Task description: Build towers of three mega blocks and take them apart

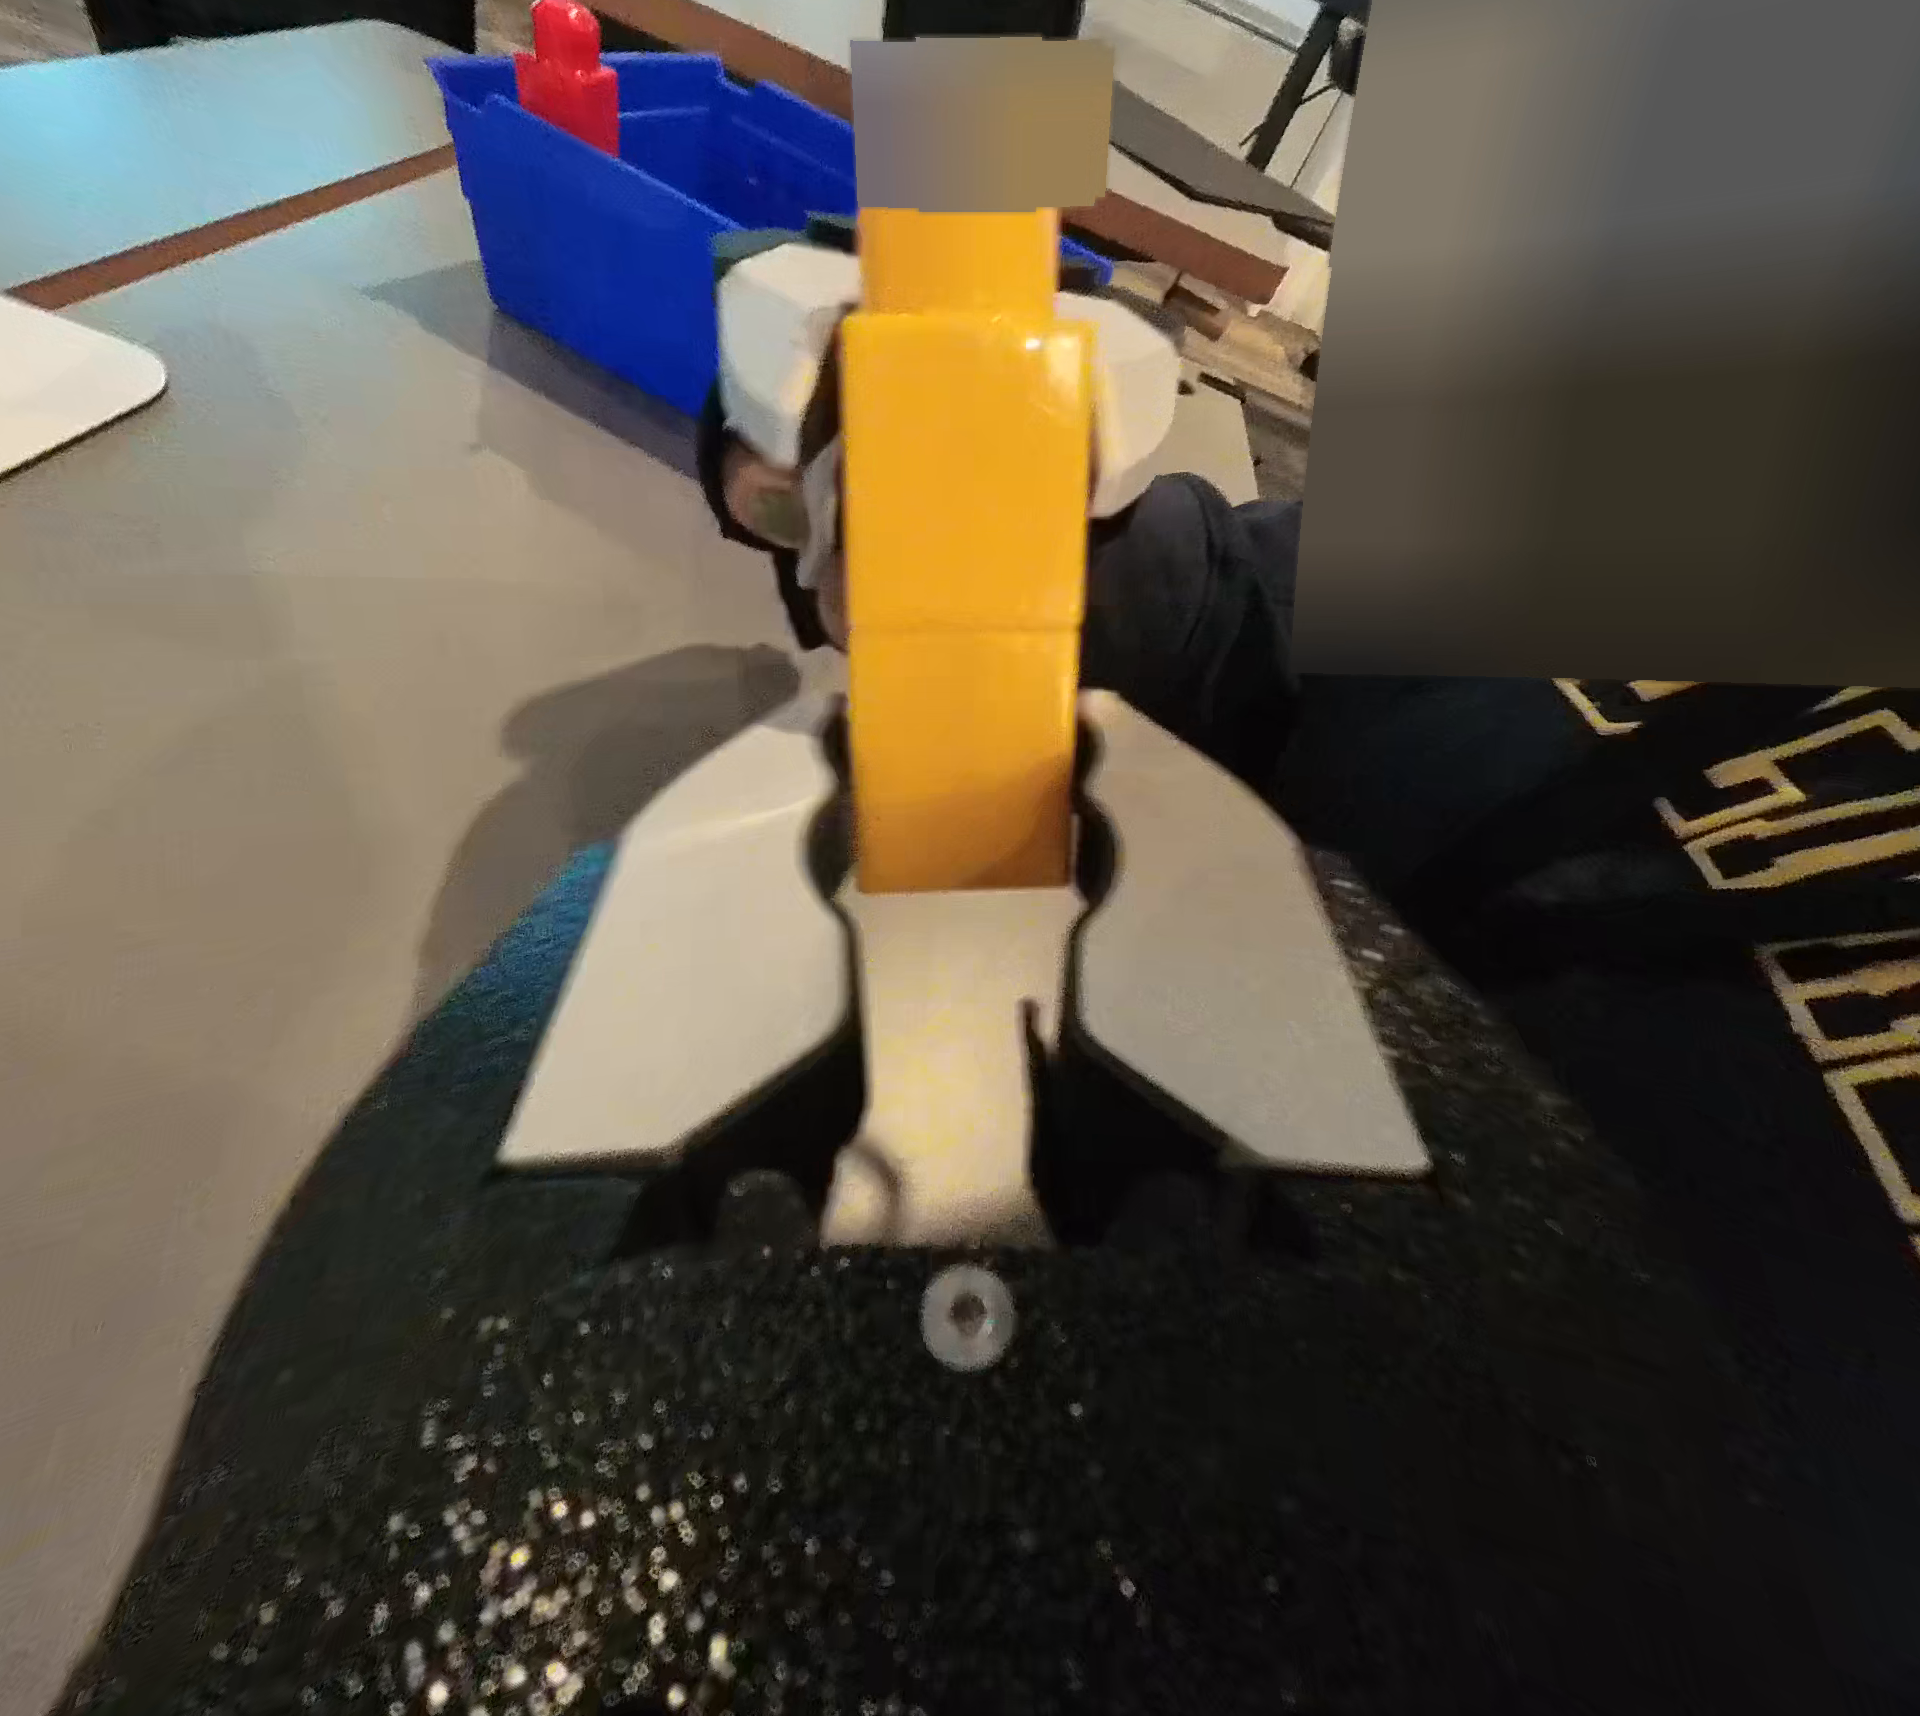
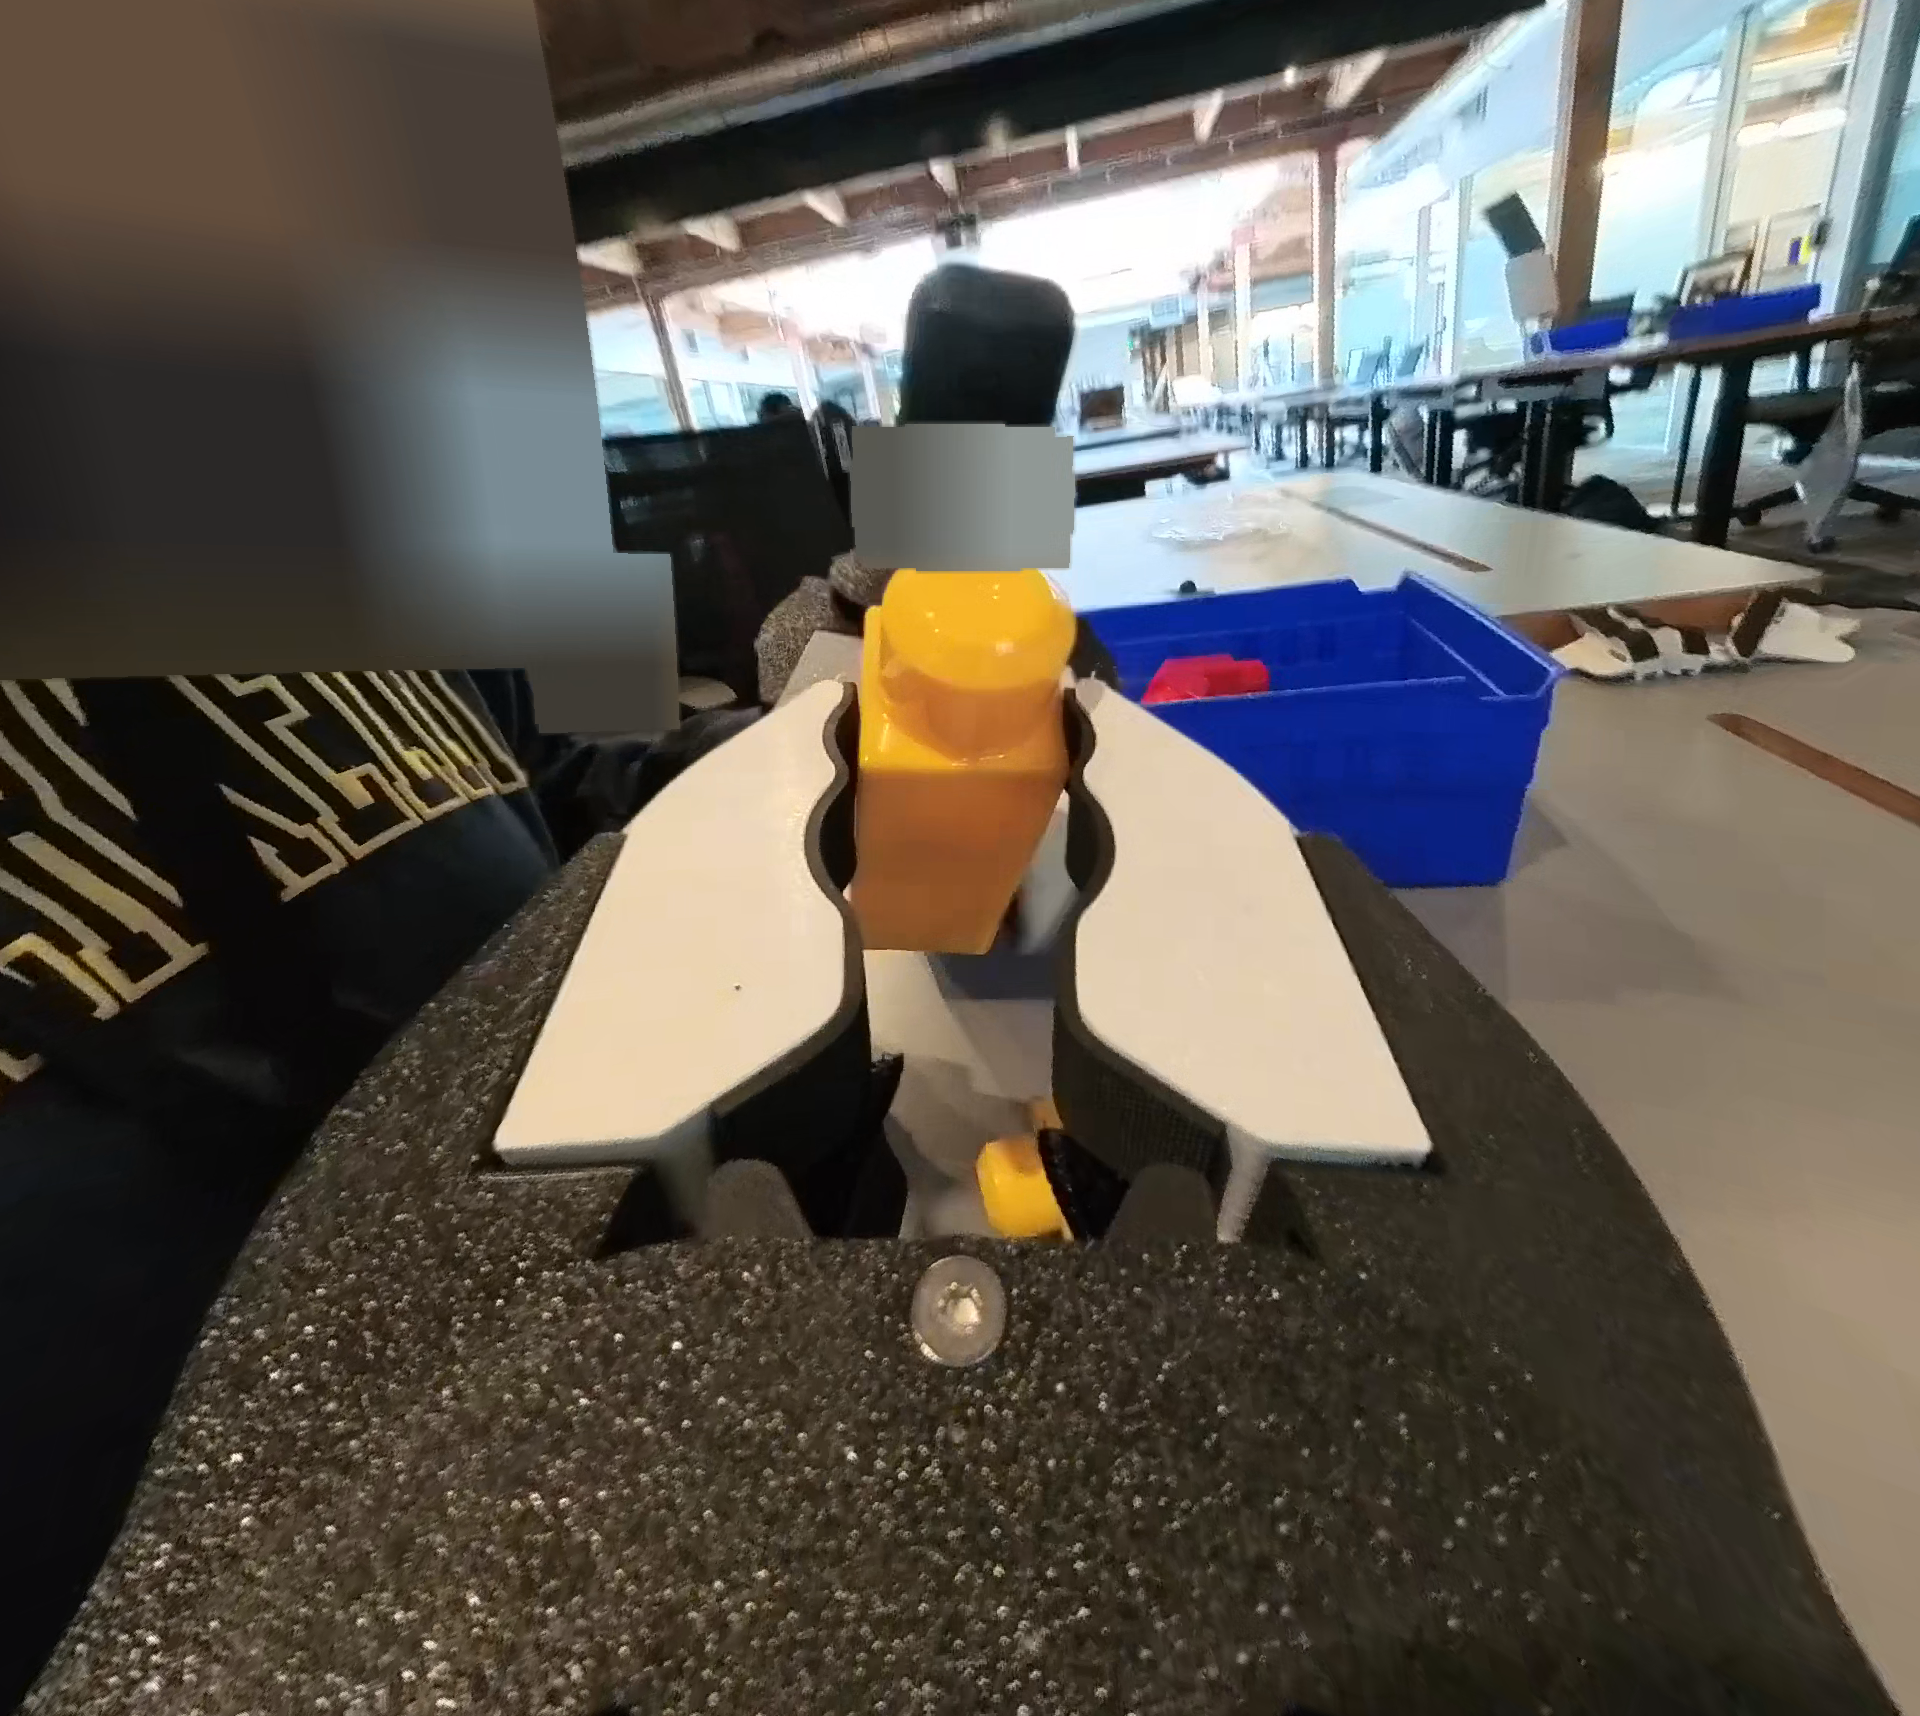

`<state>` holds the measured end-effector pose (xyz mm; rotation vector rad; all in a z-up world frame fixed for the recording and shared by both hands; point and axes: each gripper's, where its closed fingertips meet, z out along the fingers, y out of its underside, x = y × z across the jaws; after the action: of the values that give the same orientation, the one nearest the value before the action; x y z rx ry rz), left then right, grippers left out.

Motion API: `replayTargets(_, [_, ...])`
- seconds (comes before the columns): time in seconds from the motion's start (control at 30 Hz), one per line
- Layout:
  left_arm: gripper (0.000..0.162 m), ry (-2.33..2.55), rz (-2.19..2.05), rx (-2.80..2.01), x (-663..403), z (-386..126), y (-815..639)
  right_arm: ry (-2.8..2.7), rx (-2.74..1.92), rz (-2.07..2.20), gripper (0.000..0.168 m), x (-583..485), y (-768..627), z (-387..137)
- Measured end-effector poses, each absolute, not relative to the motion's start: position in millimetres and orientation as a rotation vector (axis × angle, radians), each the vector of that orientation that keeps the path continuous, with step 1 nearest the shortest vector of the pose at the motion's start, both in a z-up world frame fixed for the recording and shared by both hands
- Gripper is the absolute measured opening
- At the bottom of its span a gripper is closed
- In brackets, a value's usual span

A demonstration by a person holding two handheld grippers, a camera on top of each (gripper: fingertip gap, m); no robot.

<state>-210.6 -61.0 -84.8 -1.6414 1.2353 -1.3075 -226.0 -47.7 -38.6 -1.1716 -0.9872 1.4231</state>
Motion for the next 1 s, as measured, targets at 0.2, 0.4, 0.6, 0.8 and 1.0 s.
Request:
replayTargets(0.2, [0.036,1.1,-1.021,-1.635,-237.6,-74.3,-36.2,-0.899,-1.337,1.269,0.055,-220.4,-24.1,-52.1])
replayTargets(0.4, [0.036,0.92,-0.699,-1.587,-291.1,-42.4,-18.4,-0.933,-2.097,1.148,0.069,-245.2,-26.0,-149.5])
replayTargets(0.6, [0.036,0.905,-0.685,-1.588,-295.1,-43.9,-21.1,-1.068,-2.196,0.678,0.088,-265.5,-39.1,-197.6])
replayTargets(0.8, [0.036,0.91,-0.746,-1.575,-292.8,-44.5,-24.4,-0.951,-2.221,0.437,0.065,-214.9,-8.7,-198.2])
replayTargets(1.0, [0.036,0.925,-0.799,-1.561,-287.4,-49.3,-26.7,-1.101,-1.987,0.626,0.072,-231.2,-6.0,-192.5])
